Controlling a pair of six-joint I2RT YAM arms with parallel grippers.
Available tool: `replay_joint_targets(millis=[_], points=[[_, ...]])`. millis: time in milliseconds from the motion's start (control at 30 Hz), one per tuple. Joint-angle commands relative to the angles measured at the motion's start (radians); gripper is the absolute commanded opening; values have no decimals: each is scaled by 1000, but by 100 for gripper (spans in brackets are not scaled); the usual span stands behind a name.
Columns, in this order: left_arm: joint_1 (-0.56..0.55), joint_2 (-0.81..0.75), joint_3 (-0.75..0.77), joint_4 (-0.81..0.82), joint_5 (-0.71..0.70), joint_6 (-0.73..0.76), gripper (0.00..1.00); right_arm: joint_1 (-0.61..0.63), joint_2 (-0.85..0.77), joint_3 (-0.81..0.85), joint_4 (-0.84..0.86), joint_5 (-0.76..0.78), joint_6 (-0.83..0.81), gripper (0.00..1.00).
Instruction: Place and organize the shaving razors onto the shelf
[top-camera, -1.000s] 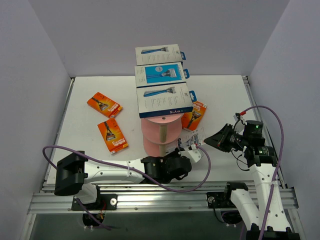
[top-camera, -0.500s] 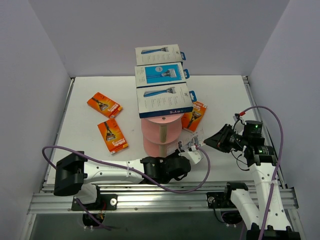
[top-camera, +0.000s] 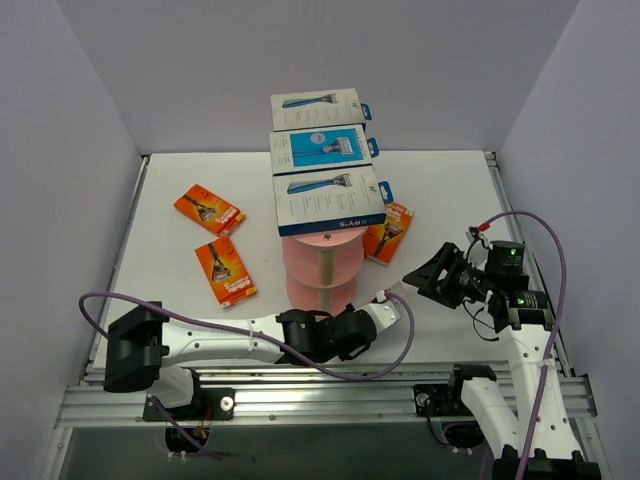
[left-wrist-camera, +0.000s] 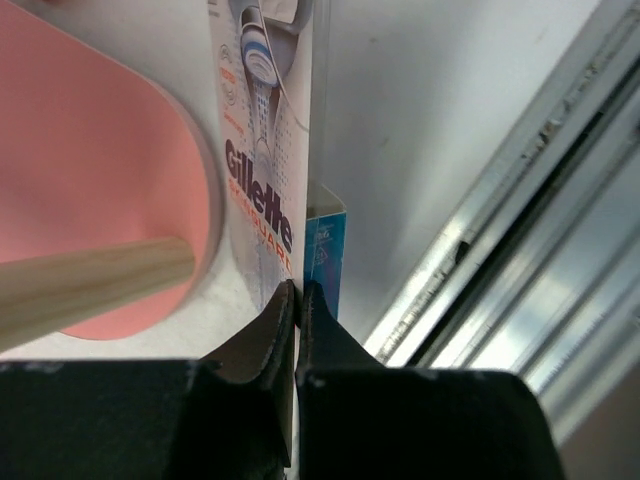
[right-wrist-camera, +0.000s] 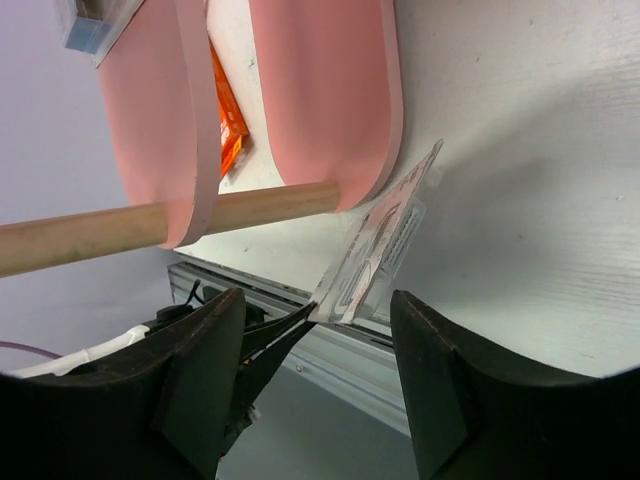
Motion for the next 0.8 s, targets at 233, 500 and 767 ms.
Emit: replay_joint_targets(millis=[233, 500, 767], points=[[56, -222, 15, -49, 285, -156, 2, -35, -121, 55, 166, 51, -110, 61], [97, -328, -24, -78, 435, -184, 2, -22, -221, -21, 466, -197, -99, 61], [113, -438, -48, -120, 538, -202, 2, 28, -292, 20, 738, -375, 13, 59]])
